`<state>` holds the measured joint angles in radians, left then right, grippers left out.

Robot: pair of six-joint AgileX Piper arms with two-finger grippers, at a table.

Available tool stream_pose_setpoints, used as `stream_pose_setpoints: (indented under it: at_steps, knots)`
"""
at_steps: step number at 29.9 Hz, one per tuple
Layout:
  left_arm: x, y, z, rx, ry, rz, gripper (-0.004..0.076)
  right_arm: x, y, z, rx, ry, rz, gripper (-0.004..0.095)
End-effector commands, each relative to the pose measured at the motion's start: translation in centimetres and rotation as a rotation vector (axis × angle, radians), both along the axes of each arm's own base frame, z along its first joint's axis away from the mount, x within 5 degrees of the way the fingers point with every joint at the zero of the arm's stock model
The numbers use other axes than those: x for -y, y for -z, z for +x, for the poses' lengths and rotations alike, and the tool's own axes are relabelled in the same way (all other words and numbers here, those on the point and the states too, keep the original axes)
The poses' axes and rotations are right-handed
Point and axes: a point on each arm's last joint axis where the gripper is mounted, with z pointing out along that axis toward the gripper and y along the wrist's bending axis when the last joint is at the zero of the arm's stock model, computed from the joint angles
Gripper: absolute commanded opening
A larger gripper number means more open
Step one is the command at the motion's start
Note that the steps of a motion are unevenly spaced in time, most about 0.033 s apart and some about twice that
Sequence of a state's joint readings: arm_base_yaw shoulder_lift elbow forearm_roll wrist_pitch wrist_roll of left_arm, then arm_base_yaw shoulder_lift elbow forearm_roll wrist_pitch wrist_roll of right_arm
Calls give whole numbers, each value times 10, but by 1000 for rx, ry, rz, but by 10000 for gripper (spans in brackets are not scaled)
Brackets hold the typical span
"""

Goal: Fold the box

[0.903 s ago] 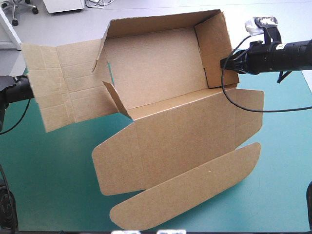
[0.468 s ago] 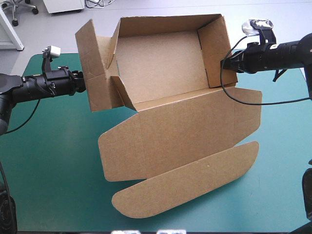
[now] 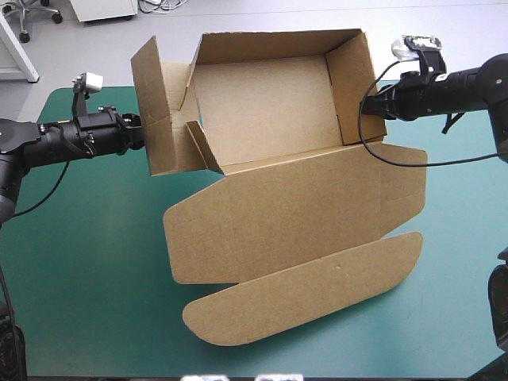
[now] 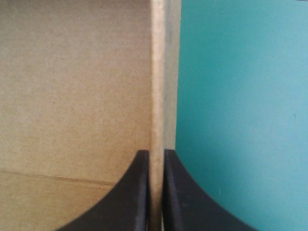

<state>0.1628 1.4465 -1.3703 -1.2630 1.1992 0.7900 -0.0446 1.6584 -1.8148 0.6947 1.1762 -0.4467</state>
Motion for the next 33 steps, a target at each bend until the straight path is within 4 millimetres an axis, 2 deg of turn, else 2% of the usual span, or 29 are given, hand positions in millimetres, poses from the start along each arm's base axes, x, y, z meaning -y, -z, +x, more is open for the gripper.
stream_pose_setpoints:
  at_steps: [1,7,13,21,24,28,33]
  knots:
    - [6,-25,-11,74,12,-86,13,-3,-29,-11,103,20,78,-16]
    - [7,-30,-12,97,25,-136,131,-3,-27,-11,93,21,79,-16]
    - [14,-35,-15,100,76,-201,141,-3,-27,-11,92,25,71,-15]
    - [44,-44,-17,171,118,-147,159,-2,-26,-11,84,30,63,-15]
    - [50,-48,-17,192,111,-94,218,-2,-26,-11,81,31,60,-15]
    - [50,-49,-17,176,97,-106,322,-2,-26,-11,81,31,60,-15]
    - [50,-50,-17,149,88,-122,353,-3,-24,-10,76,34,45,-15]
